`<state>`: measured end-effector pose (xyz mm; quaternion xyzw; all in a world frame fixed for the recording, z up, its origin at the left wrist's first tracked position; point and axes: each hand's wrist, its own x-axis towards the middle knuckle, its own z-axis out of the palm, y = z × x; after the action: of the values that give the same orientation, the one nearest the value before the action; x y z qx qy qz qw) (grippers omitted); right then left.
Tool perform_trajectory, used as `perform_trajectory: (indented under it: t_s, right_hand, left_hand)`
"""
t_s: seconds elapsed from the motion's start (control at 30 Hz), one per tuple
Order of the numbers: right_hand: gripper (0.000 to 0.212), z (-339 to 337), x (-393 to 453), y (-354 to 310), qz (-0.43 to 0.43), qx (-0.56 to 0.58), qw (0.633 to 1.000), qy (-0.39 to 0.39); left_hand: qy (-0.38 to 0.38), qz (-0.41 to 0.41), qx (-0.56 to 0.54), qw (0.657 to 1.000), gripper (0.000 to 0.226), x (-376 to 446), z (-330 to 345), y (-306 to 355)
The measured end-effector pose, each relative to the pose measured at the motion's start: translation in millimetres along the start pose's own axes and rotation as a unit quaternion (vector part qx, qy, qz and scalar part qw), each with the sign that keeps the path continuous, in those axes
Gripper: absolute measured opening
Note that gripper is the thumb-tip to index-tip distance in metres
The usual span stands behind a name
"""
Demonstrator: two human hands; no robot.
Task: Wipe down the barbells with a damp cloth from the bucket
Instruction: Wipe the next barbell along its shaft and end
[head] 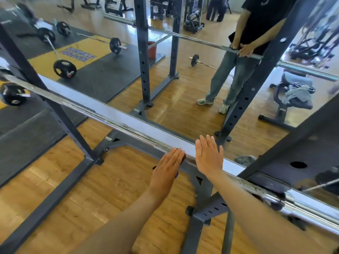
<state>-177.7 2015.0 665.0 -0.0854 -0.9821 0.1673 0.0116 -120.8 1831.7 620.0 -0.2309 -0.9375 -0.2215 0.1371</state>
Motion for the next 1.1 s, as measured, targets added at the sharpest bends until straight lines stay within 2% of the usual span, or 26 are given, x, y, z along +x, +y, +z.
perform_trajectory:
  t_s: [0.1,0.17,0.23,0.3,0.33,0.43,0.47,0.53,0.6,0.67,0.7,0.77,0.83,0.87,0.93,1.03,1.1]
  right_hand:
    - [0.068,9,10,-35,-0.018,0.020,1.000,-0.013]
    - [0.064,17,17,-55,-0.023,0.030,0.999,-0.029]
    - [0.062,23,25,-76,-0.021,0.059,0.997,-0.047]
    - [0.061,29,32,-94,-0.027,0.078,0.995,-0.054]
    - [0.062,32,35,-102,-0.034,0.082,0.995,-0.055]
    - [0.070,41,42,-124,-0.051,0.088,0.993,-0.058]
    - [0.071,45,45,-132,-0.055,0.089,0.993,-0.060]
    - [0.065,54,49,-150,-0.061,0.089,0.992,-0.068]
    - [0.057,59,55,-164,-0.057,0.103,0.991,-0.066]
    - [0.046,61,57,-167,-0.035,0.136,0.990,-0.029]
    - [0.040,60,57,-166,-0.017,0.167,0.986,0.008]
    - [0.036,56,55,-168,0.006,0.210,0.975,0.066]
    - [0.036,55,53,-171,-0.028,0.176,0.979,0.095]
    - [0.036,57,52,-171,-0.051,0.152,0.982,0.101]
    - [0.036,62,55,-169,-0.062,0.102,0.989,0.092]
    - [0.046,71,65,-166,-0.012,0.048,0.998,0.037]
    - [0.059,74,68,-162,0.016,0.034,0.999,0.005]
  left_hand:
    - [0.020,-0.078,-0.012,0.997,0.083,10,-15,-34]
    - [0.017,-0.085,-0.032,0.996,0.082,15,-8,-28]
    - [-0.014,-0.028,-0.044,0.999,0.085,13,-4,-26]
    - [-0.014,0.039,-0.020,0.999,0.086,11,-13,-53]
    - [-0.007,0.028,-0.014,0.999,0.087,11,-21,-75]
    - [0.028,-0.120,0.016,0.992,0.087,13,-51,-133]
    - [0.038,-0.145,0.021,0.988,0.086,16,-56,-140]
    - [0.037,-0.117,0.006,0.992,0.083,21,-55,-134]
    - [0.004,-0.024,0.006,1.000,0.084,18,-47,-120]
    - [-0.008,0.036,-0.006,0.999,0.082,13,-47,-133]
    - [0.002,0.022,-0.009,1.000,0.081,13,-53,-150]
    - [0.035,-0.075,-0.007,0.997,0.080,17,-68,-189]
    - [0.056,-0.152,-0.006,0.987,0.080,20,-77,-209]
    - [0.060,-0.156,-0.014,0.986,0.080,23,-78,-205]
    - [0.043,-0.109,-0.029,0.993,0.081,24,-66,-178]
    - [0.007,0.012,-0.042,0.999,0.080,13,-52,-148]
    - [0.016,0.016,-0.045,0.999,0.078,15,-58,-168]
